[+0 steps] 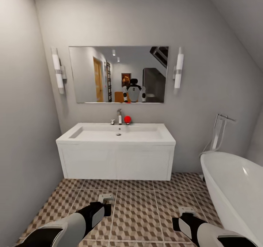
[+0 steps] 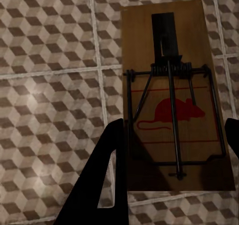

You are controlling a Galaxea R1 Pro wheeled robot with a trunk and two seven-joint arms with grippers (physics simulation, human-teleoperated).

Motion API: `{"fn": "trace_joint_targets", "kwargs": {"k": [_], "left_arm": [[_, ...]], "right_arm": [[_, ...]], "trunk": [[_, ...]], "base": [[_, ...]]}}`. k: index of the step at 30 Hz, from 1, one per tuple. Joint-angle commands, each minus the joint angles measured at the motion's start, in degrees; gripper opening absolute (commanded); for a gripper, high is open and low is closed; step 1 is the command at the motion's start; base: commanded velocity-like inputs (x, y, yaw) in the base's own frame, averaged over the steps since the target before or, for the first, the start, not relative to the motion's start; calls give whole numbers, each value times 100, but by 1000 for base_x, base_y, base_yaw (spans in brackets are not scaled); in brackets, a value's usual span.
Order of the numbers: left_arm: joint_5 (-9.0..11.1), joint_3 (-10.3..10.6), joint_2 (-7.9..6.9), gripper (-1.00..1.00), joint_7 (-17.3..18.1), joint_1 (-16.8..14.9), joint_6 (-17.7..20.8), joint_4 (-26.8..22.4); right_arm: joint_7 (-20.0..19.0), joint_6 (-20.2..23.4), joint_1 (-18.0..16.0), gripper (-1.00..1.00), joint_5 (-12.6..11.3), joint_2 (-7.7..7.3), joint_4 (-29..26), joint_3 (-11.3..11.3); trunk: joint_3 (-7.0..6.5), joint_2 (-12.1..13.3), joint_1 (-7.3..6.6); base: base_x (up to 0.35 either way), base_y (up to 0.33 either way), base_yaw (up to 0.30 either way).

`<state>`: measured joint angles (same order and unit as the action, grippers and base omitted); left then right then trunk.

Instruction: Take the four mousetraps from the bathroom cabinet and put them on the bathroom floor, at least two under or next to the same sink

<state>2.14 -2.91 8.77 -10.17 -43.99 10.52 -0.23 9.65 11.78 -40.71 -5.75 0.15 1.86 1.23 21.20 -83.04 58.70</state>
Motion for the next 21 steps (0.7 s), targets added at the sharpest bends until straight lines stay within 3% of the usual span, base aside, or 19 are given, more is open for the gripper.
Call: {"fn": "trace_joint_targets", "kwargs": {"k": [1,7,10,21], "left_arm": [[5,-25,2,-100,-20,-4,20,-3],[44,-30,0,-100,-22,-4,28,6],[72,-36,-25,-100,-26,348,-30,14],[95,-46,-96,-100,-27,572,-51,8]], "right_arm": [[20,2,-8,-100,-58,2,8,18],[71,13,-8,-100,-7,-11,1,29],[93,18,-8,-100,60,5,-20,49],[98,18,-8,-100,240,79,-60,62]], "trunk": [[7,-4,3],[7,-4,3],[7,-4,3],[7,-4,3]], "base": [[324,0,7],[324,0,1],[324,0,0],[325,0,0]]}}
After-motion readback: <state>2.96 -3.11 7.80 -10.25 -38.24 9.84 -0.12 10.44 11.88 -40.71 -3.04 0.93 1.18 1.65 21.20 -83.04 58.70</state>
